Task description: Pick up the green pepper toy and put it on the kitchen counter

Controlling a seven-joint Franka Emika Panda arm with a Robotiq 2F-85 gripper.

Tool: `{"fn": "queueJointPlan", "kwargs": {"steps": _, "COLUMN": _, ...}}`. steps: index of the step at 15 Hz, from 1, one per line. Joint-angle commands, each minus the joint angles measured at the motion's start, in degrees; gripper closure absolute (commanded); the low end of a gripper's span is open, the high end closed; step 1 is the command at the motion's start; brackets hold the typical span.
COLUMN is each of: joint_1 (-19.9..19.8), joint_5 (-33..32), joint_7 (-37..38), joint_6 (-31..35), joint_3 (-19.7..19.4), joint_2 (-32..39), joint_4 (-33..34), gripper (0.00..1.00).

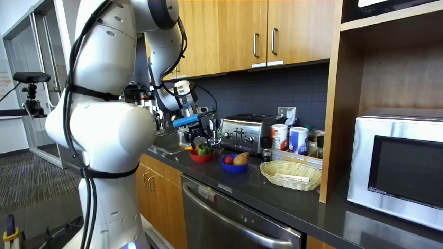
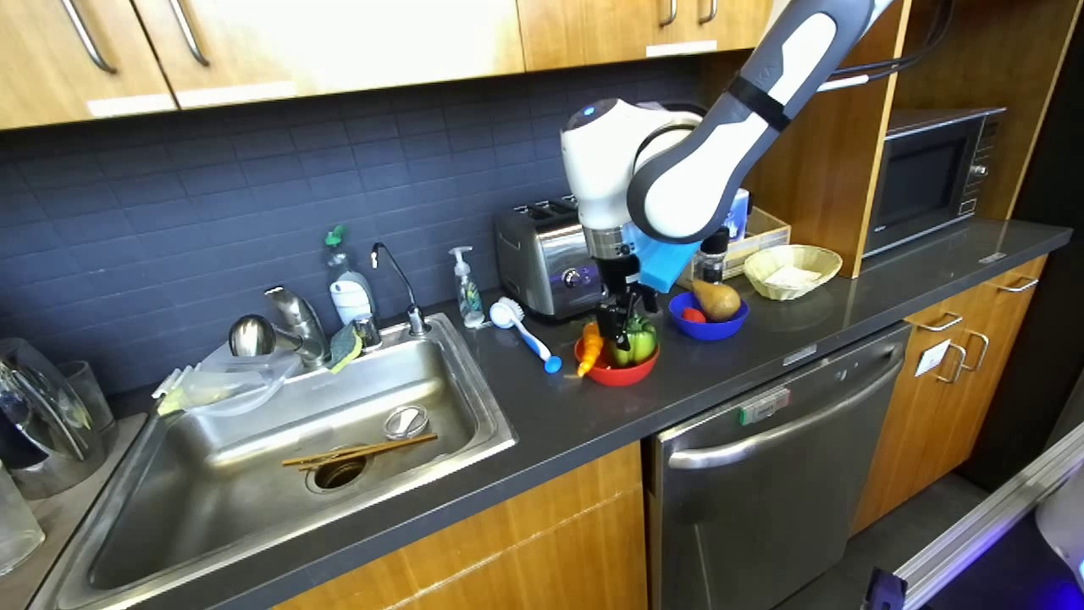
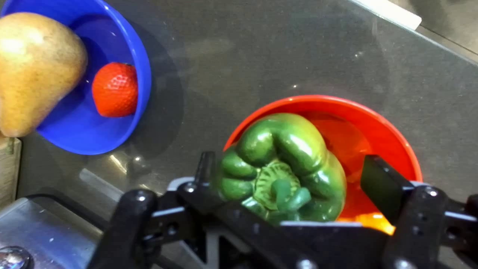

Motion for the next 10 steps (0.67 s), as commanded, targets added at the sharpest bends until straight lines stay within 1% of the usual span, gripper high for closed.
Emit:
{"fn": "queueJointPlan", "kwargs": {"steps": 1, "joint_1": 0.18, "joint_5": -0.72, "joint_7": -1.36, "joint_6": -0.11, "joint_3": -0.40, "joint_2": 1.11, "joint_4": 0.68, "gripper": 0.00}}
{"fn": "queueJointPlan", "kwargs": {"steps": 10, "joint_1": 0.42, "joint_5": -0.78, "joint_7": -3.00, "joint_6": -0.20, "joint_3": -0.65, "joint_2": 2.54, "joint_4": 1.44, "gripper": 0.00}}
